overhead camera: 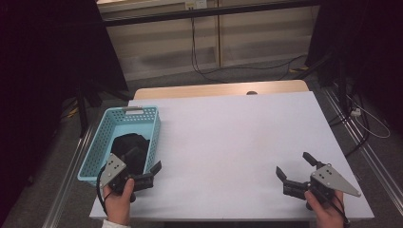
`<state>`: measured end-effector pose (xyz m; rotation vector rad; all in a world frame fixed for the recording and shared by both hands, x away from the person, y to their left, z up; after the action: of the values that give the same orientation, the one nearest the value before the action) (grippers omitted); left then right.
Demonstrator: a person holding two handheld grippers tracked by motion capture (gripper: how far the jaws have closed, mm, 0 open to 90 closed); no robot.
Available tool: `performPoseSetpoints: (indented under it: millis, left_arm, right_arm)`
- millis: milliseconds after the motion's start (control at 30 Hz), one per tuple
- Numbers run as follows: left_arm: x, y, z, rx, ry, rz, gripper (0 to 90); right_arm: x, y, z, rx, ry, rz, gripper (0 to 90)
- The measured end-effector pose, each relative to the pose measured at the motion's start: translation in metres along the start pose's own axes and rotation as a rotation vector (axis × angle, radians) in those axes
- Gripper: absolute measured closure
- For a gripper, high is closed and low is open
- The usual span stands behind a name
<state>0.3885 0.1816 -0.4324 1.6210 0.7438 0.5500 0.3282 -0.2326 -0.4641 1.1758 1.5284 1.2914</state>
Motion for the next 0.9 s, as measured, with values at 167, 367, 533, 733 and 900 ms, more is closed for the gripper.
performPoseSetpoints:
  millis: [167, 367, 533, 733, 900]
  left_arm:
    - [0.000, -0.002, 0.001, 0.005, -0.006, -0.006, 2.2]
    - [-0.002, 0.005, -0.001, -0.004, -0.007, -0.001, 2.1]
    - [-0.007, 0.004, 0.002, 0.002, -0.027, -0.005, 2.1]
    - [-0.006, 0.005, 0.003, 0.001, -0.032, -0.011, 2.1]
    - [-0.004, 0.011, 0.002, -0.006, -0.035, -0.024, 2.2]
  right_arm:
    - [-0.001, 0.001, -0.001, -0.003, -0.003, -0.004, 0.1]
    - [0.001, 0.000, 0.000, 0.000, 0.008, -0.012, 0.2]
    - [-0.004, 0.003, -0.002, -0.010, -0.007, 0.000, 0.1]
    - [0.001, 0.001, -0.001, 0.000, 0.008, -0.006, 0.1]
    - [0.001, -0.001, 0.000, 0.010, 0.008, -0.003, 0.2]
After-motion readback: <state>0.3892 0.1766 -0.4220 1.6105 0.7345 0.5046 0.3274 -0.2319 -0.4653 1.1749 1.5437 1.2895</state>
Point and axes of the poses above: each handheld gripper's, and its own axes: z roughly forward along the jaws, y roughly out of its top, x roughly to its left, the point moved 10 cm from there along z, roughly forward along the jaws, and after that the axes turned 4 degrees about -y, right-handed, at the moved point
